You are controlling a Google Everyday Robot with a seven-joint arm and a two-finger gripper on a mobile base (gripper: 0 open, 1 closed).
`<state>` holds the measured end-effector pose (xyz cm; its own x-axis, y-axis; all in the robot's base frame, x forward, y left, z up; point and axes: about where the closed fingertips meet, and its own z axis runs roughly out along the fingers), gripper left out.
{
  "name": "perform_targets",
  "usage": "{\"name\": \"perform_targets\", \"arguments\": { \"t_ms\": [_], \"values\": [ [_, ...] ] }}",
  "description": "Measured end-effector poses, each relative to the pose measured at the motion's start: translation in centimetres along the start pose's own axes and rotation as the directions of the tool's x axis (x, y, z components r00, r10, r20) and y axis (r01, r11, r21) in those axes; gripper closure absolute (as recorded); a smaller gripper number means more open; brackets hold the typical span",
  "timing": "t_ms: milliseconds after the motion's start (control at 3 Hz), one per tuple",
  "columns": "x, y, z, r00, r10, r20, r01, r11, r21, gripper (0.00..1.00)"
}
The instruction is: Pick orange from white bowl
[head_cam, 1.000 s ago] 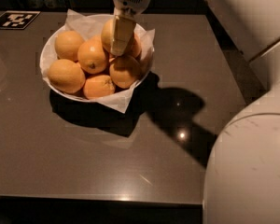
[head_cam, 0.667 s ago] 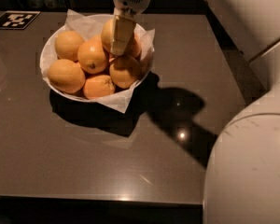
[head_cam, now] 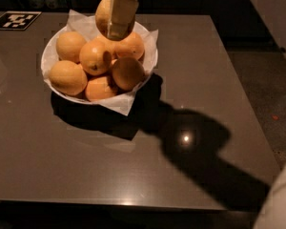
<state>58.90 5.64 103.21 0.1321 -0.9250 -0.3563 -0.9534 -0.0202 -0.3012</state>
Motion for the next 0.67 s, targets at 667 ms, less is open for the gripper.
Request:
{"name": "perform_targets", "arguments": {
  "t_ms": [667],
  "values": [
    [-0.9, 3.2, -2.5, 1.000, 0.004, 0.029, -0.003, 0.9997, -0.024, 1.00]
  ]
}}
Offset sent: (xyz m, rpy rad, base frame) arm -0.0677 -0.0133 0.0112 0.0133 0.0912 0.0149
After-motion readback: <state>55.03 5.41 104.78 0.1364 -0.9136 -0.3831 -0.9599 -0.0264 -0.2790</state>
